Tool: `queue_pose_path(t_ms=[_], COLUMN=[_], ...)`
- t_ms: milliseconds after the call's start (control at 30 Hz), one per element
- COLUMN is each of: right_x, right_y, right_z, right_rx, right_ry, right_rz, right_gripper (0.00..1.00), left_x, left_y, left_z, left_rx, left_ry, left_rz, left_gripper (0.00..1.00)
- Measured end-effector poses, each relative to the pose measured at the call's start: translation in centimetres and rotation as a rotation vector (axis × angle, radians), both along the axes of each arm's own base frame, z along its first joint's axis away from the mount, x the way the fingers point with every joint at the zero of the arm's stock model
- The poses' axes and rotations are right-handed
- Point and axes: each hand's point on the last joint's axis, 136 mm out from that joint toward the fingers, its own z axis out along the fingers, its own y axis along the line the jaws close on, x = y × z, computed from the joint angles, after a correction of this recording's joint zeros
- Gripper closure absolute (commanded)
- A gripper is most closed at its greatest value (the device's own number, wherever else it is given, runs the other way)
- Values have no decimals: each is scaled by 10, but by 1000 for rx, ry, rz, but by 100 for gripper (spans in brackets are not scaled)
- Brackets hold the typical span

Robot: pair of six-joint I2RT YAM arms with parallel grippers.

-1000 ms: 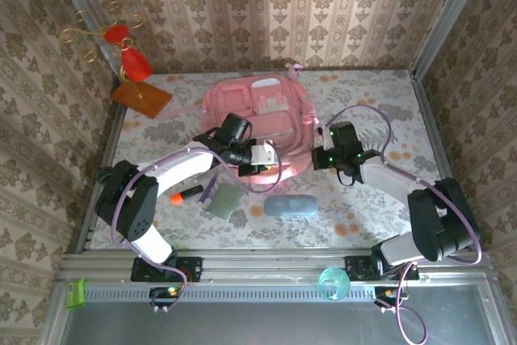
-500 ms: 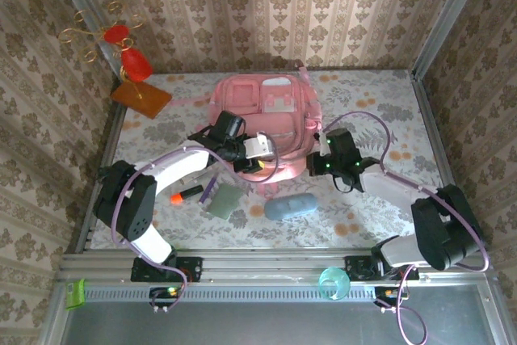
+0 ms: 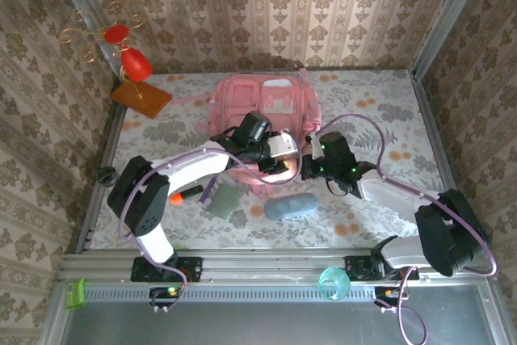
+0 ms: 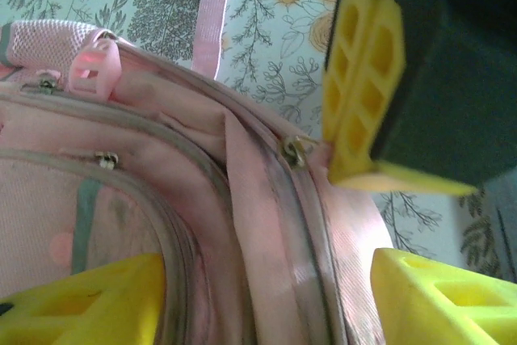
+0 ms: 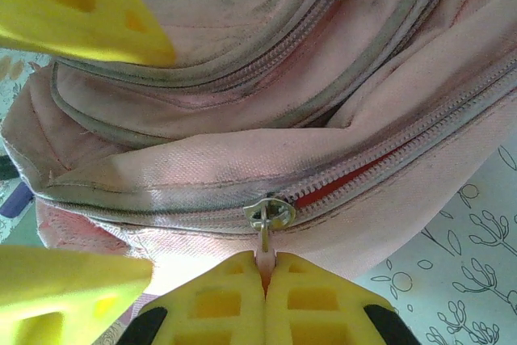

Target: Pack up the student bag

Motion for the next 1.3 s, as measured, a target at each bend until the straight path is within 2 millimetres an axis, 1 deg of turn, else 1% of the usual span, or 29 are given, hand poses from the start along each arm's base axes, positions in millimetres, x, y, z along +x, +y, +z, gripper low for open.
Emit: queue_pose_path(t_ms=[100,167,400,500,533,700,867,967,1067,1200,1300], right_x=[-1,-1,-2,-1,-1,0,1,8,16,24,31], right_y=[0,-1,-1,-2,-2,-9,-18,-26,-33,-45,-55], right_z=[-1,-2,-5,-5,-5,-6,-10,-6,-4,-8,-15], right_rx=[2,2,8,6,4,-31,-79,-102,-120,-145,-164], right_ry=[1,4,8,6,4,-2,2,-9,-8,14,45], right_rz=[-2,-3,-11,-14,-17,-45,-63,-86,-108,-149,-183], right_gripper=[100,100,100,100,100,100,100,100,100,100,100], left_x=[4,4,5,5,5,5,-5,-7,-8,-9,-12], left_y=[-7,-8,-8,-7,-7,-4,13,22,27,31,35], left_z=[-8,-15,-25,-27,-27,-26,-25,-20,-17,-17,-20], left_rx=[20,35,67,70,69,50,31,14,7,12,20], left_ry=[0,4,7,9,11,19,22,18,7,-9,-24], left_rz=[-1,-4,-19,-21,-25,-61,-120,-148,-172,-199,-218], left_gripper=[44,50,80,98,100,100,100,100,100,100,100])
